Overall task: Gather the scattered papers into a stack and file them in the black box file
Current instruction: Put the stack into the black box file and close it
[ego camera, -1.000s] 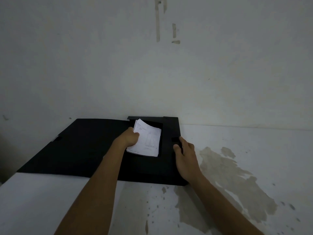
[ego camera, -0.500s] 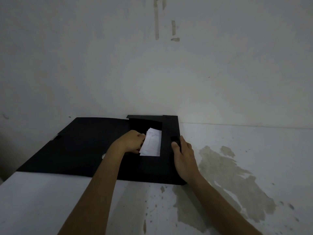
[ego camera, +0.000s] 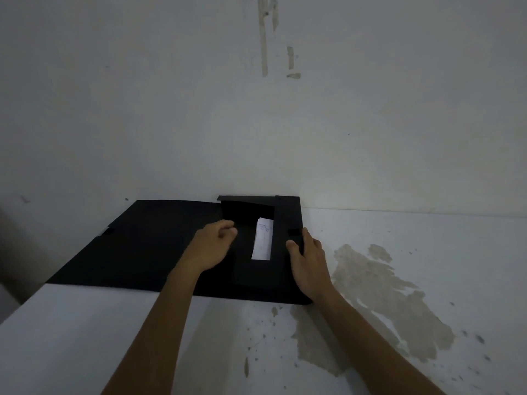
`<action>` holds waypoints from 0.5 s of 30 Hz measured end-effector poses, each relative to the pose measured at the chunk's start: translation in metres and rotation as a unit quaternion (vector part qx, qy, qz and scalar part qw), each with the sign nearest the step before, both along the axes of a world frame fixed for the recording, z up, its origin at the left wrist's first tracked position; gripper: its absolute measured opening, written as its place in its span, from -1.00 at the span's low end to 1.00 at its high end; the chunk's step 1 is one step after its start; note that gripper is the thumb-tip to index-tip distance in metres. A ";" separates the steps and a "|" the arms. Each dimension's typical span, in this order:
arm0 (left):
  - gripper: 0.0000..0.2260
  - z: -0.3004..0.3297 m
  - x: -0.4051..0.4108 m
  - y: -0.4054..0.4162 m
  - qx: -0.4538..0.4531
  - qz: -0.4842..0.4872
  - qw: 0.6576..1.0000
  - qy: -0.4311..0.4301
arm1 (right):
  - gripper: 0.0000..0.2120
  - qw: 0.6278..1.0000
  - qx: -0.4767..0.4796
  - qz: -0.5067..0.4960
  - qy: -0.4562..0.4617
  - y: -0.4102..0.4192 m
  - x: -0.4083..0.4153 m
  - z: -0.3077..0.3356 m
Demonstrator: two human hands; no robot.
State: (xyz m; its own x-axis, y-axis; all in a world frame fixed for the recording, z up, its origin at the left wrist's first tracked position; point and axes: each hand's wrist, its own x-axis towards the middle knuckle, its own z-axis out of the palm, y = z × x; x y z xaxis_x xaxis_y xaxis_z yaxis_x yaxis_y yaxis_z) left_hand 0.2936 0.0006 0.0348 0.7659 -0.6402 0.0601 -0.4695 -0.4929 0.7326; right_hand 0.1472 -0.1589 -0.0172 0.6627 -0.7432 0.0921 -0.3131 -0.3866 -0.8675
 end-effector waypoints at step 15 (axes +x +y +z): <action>0.09 -0.053 0.069 0.177 0.224 0.334 0.915 -0.040 | -0.16 0.969 -0.216 0.050 0.112 0.037 -0.022 0.011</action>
